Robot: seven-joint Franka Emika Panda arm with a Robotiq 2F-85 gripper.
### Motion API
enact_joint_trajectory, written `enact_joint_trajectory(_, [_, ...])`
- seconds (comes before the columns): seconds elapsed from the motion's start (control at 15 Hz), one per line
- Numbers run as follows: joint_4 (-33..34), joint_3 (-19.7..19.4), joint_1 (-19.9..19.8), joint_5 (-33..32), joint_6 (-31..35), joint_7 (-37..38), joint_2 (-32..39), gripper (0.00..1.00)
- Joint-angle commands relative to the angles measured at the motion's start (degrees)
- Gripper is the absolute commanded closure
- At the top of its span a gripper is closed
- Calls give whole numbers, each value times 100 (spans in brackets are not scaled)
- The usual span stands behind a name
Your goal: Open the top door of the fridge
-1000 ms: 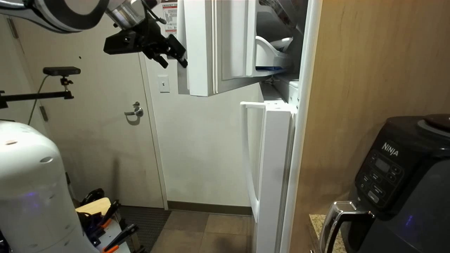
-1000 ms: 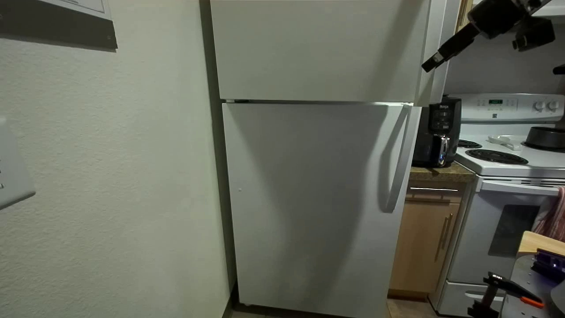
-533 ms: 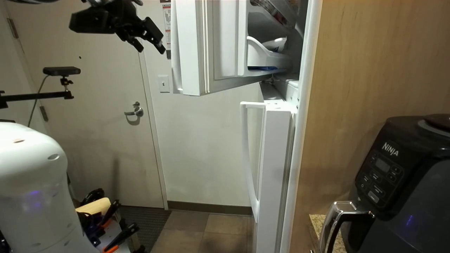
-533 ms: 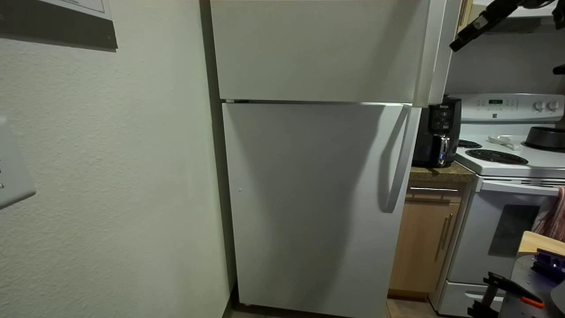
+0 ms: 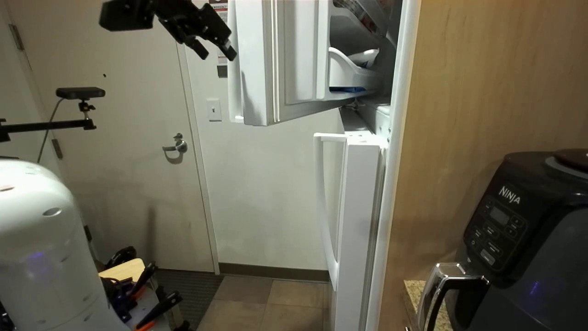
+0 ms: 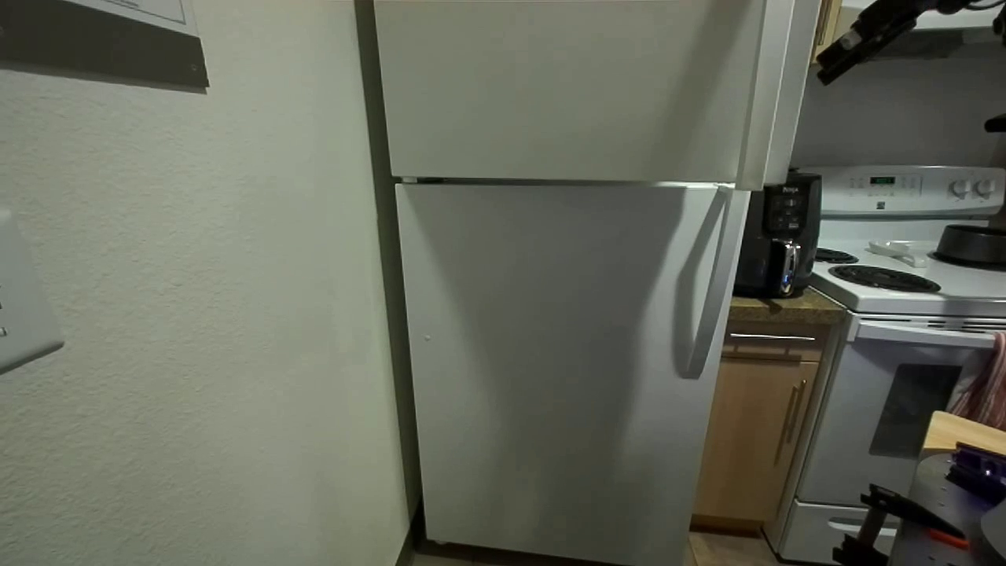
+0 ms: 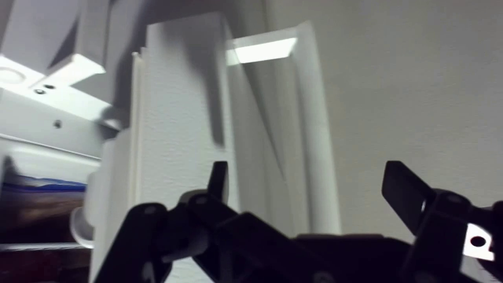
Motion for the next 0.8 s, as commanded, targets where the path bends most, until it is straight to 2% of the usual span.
enact_joint_trajectory(0.0, [-99,19,-825,-388,1103,71,970,0])
enact_joint_trajectory(0.2, [-96,222,-1427,-578,1854,387,1766,0])
enact_joint_trajectory(0.33, [-42,372,-1577,-580,2059,523,2146,0])
enact_joint_trajectory(0.47, [-14,253,-1446,-482,2143,279,2381,0])
enact_joint_trajectory(0.73, [70,2,-1076,-332,1993,-118,2414,0])
